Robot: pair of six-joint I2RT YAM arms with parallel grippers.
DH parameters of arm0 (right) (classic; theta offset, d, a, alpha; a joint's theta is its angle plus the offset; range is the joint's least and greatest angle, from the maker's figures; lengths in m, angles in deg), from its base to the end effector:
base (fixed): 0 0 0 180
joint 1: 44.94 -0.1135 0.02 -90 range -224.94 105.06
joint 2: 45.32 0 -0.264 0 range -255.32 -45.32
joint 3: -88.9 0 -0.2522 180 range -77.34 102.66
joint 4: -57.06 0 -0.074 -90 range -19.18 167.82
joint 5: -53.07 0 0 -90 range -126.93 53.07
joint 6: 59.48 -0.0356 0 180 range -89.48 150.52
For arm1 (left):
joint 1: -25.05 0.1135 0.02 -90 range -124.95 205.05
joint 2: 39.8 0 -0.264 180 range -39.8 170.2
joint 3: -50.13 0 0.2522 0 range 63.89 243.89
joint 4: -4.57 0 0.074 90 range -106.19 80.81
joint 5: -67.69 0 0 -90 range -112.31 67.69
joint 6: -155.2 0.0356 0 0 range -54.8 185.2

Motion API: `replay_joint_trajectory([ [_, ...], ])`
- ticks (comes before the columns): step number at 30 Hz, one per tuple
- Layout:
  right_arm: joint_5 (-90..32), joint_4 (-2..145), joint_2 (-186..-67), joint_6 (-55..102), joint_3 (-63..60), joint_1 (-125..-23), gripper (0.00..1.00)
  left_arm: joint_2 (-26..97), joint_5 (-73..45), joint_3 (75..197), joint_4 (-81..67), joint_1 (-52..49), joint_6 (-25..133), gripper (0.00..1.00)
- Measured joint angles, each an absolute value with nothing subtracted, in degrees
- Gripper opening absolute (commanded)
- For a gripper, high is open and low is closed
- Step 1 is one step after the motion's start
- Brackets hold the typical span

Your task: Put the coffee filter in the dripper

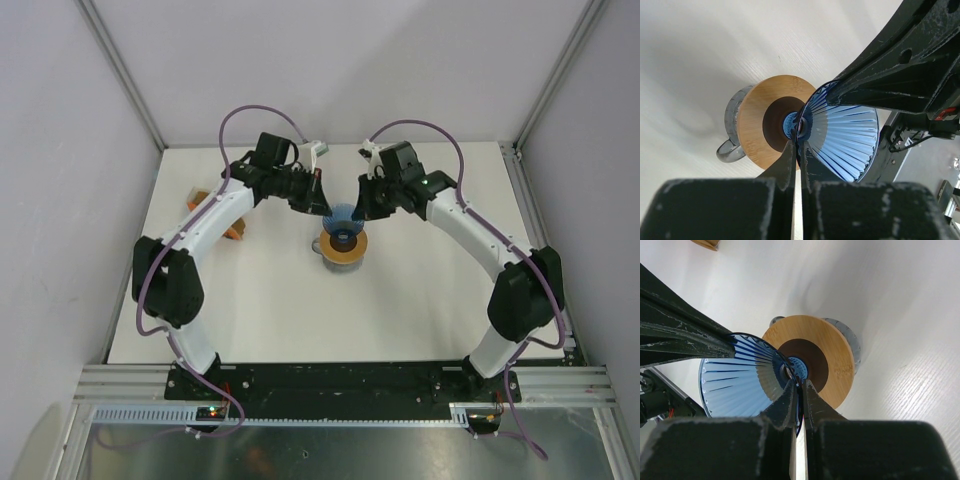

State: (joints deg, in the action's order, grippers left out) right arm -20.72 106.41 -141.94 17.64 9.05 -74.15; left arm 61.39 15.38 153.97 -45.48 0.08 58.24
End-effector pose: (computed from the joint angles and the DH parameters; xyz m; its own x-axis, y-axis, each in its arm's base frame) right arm 0.3247 0.1929 0.3137 -0.7525 -0.1755 -0.6348 -0.4828 0.8025 0.3505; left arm 0.3465 -0.1853 0.3089 -0.7483 0.2427 -0.6174 0.6231 0.5763 -0.5287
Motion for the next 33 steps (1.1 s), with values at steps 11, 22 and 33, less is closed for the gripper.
replay_joint_trajectory([
  [11, -19.7, 103.9, -140.9, 17.0, 6.7, -73.5, 0.0, 60.6, 15.9, 151.9, -43.1, 0.0, 58.3, 0.0],
  [22, -19.9, 103.5, -140.7, 17.0, 6.4, -73.8, 0.0, 59.3, 15.9, 148.9, -39.7, 0.0, 58.3, 0.0],
  [33, -19.9, 103.4, -140.8, 17.0, 6.3, -73.7, 0.0, 59.9, 16.5, 148.2, -38.8, 0.1, 58.3, 0.0],
])
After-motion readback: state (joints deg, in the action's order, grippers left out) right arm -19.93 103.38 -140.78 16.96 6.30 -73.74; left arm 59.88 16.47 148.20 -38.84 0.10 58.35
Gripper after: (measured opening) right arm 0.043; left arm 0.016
